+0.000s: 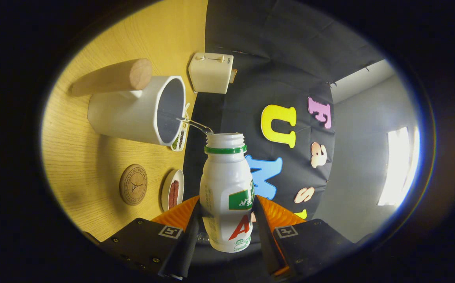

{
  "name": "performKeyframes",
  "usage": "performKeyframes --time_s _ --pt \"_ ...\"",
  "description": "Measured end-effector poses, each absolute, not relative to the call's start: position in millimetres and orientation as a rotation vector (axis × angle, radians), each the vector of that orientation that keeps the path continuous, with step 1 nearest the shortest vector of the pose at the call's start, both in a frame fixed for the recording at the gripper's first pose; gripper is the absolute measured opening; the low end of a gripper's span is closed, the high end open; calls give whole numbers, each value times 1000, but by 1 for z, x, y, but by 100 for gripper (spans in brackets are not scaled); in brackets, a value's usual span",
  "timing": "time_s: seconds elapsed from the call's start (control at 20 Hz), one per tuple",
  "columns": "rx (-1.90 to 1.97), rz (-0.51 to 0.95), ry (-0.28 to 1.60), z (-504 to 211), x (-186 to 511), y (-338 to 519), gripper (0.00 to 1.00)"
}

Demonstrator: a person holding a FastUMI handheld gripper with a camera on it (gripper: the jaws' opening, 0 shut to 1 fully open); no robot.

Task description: Take the bottle from table, then pour the juice into the cup, finally place the bottle on the coaster

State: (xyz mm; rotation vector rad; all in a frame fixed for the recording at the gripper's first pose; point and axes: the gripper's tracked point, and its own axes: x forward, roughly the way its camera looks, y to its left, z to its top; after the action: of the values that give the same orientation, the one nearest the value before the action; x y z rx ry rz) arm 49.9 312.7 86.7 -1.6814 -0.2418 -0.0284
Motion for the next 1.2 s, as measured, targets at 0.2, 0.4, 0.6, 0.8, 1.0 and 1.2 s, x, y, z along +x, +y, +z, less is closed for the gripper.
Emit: performKeyframes --time_s 0.2,0.4,0.6,0.8,1.0,1.2 --pt "-1688 -30 -245 87 50 313 71" --pt "-1693 -30 -246 87 50 314 71" --pt "-1697 -32 -248 88 50 314 71" --pt "-1705 -33 -249 88 50 314 71" --pt "-1708 -33 -246 88 51 314 71" --pt "-1710 -32 -250 88 50 314 71"
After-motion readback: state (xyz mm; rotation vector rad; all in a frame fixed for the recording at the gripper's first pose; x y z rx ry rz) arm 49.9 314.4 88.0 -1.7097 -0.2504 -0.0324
